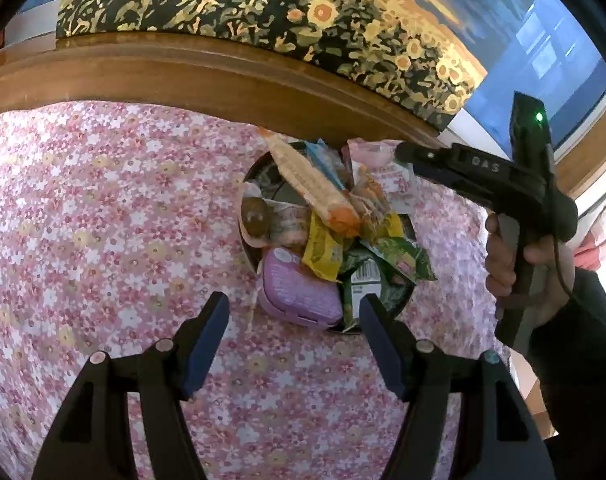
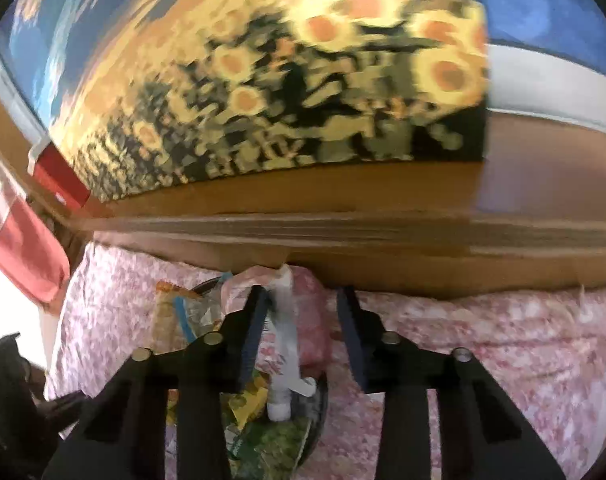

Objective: Organize snacks

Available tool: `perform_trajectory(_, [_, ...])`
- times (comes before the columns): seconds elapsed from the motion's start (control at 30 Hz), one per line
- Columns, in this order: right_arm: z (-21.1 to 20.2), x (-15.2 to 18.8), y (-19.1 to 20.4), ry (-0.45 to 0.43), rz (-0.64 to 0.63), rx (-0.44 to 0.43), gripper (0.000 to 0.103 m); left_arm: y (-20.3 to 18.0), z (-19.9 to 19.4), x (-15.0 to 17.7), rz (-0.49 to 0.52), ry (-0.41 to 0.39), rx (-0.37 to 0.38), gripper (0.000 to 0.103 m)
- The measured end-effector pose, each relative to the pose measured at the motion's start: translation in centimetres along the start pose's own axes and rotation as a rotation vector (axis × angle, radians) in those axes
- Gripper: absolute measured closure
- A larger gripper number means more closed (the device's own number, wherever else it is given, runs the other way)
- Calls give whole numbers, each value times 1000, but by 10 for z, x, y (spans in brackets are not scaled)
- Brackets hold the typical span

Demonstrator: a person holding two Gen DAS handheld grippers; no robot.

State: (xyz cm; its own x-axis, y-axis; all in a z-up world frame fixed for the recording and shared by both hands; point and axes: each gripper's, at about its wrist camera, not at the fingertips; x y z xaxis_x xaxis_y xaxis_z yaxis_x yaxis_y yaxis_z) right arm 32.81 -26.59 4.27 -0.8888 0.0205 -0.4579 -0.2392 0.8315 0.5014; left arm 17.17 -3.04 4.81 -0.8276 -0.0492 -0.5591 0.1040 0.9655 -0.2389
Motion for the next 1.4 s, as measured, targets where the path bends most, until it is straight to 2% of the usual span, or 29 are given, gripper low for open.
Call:
perform_trajectory(0.07, [4,4,5,17,-33,3,74,0,1,0,1,0,-5,32])
perform_trajectory(0.27, [8,18,14,31,-60,-1,72,1,3,-1,-5,3,-10,32])
perform_trajectory(0.37, [1,24,12,36,-29,22,43,0,-1,-1,3,-2,-18,32])
perform_trajectory(0.5, [-35,42,22,-68,-59,16,42,-4,-11,1,25,-7,-64,31])
perform_trajectory(0.57, [-52,51,28,-87,-87,21,42,-9,-14,2,49,-2,-93,31])
perform_trajectory(0.67, [-79,69,41,-133,-110,43,42,-14,-22,5,75,-18,-114,31])
perform_trajectory(0.87, [-128,116,65,-244,-154,17,42,-27,-45,16,140,-68,-134,27])
perform_trajectory(1.0, [-137,146,71,-248,-153,5,42,-34,-60,26,187,-109,-159,24])
perform_trajectory(1.13, [-131,179,65,-186,-146,24,42,-35,-66,48,189,-97,-143,24])
perform_trajectory(1.23, [-128,210,65,-162,-186,115,42,-36,-65,66,216,-43,-164,24])
perform_trajectory(1.3, [-131,233,67,-137,-223,138,42,-36,-70,80,226,-26,-183,24])
perform_trajectory(1.37, [-138,251,72,-156,-288,189,42,-35,-75,94,238,-22,-195,23])
perform_trajectory(1.4, [-143,254,70,-167,-279,202,42,-34,-77,101,237,-15,-206,23])
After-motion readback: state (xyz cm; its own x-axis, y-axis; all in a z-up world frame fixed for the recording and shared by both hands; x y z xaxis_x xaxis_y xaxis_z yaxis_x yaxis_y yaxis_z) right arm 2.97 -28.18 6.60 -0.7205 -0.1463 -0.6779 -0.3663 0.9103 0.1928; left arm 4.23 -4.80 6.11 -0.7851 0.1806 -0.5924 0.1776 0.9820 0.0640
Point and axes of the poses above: each gripper's, at about its wrist camera, not at the fingertips, and z roughly the way its jaws point, y to its left, x to its underside, and after that the axes turned 15 degrees about z, right-handed
